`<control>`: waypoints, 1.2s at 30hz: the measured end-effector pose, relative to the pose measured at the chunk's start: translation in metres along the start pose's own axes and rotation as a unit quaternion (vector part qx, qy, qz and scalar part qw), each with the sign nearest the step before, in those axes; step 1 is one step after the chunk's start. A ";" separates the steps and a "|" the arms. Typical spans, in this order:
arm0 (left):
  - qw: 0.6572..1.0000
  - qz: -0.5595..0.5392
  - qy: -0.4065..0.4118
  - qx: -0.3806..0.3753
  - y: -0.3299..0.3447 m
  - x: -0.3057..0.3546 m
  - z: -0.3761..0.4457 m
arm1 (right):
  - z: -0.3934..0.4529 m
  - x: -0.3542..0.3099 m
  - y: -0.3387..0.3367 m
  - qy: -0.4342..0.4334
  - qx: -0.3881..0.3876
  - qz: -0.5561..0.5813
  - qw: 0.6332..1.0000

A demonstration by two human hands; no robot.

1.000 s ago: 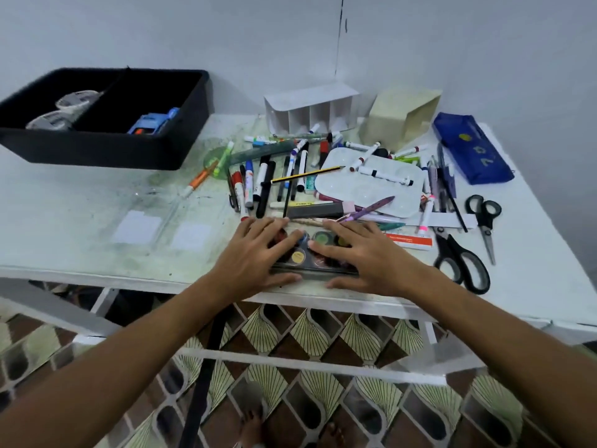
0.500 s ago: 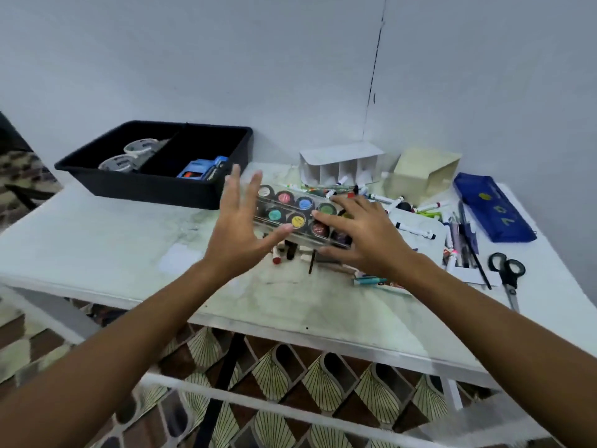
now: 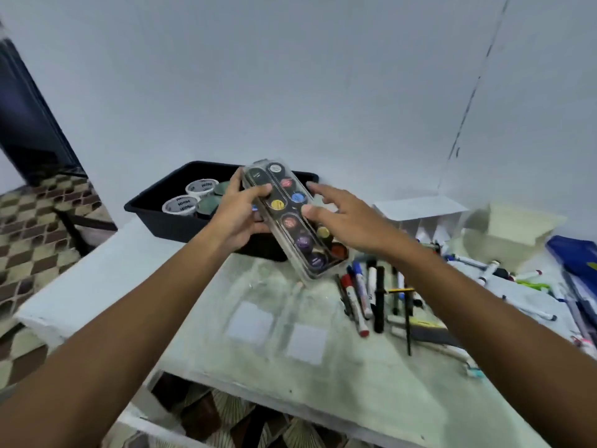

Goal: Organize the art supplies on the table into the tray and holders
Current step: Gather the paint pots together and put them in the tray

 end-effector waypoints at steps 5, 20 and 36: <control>0.994 0.026 -0.063 -0.087 -0.034 0.021 0.065 | 0.085 0.006 0.035 0.101 -0.130 0.175 0.971; 0.773 0.564 0.081 -0.279 -0.140 0.007 0.147 | 0.205 0.064 0.119 0.265 0.008 0.351 0.898; 0.658 0.680 0.180 -0.268 -0.159 -0.025 0.143 | 0.231 0.060 0.168 0.291 -0.024 0.218 0.931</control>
Point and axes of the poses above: each hand's wrist, its own z-axis towards the middle knuckle, its own y-axis out of the palm, x = y × z, the point moved 7 cm from there along z, towards the middle knuckle, and after that the axes turned 7 degrees about -z, right-handed, at the moved point
